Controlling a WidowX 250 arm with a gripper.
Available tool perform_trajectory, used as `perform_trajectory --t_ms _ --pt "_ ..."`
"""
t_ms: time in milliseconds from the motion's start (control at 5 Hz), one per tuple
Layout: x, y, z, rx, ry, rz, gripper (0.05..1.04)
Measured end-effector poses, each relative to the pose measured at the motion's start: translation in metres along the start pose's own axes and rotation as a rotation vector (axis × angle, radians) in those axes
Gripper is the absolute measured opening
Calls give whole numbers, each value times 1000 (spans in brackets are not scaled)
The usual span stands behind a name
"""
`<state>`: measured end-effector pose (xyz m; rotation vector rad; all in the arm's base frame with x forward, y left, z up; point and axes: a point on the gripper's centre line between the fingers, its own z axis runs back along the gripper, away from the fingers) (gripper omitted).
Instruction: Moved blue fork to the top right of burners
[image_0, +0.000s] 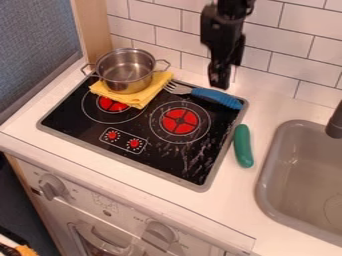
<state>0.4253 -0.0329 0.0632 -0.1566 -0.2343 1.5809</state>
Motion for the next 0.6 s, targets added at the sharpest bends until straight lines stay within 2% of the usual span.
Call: perform_trajectory --t_ms 200,400,600 --pt "3 -8 37 -60 -35 -40 1001" --pt "-3 0 87 -121 -25 -98 1001" --pt "-4 0 92 -131 -24 -106 1001"
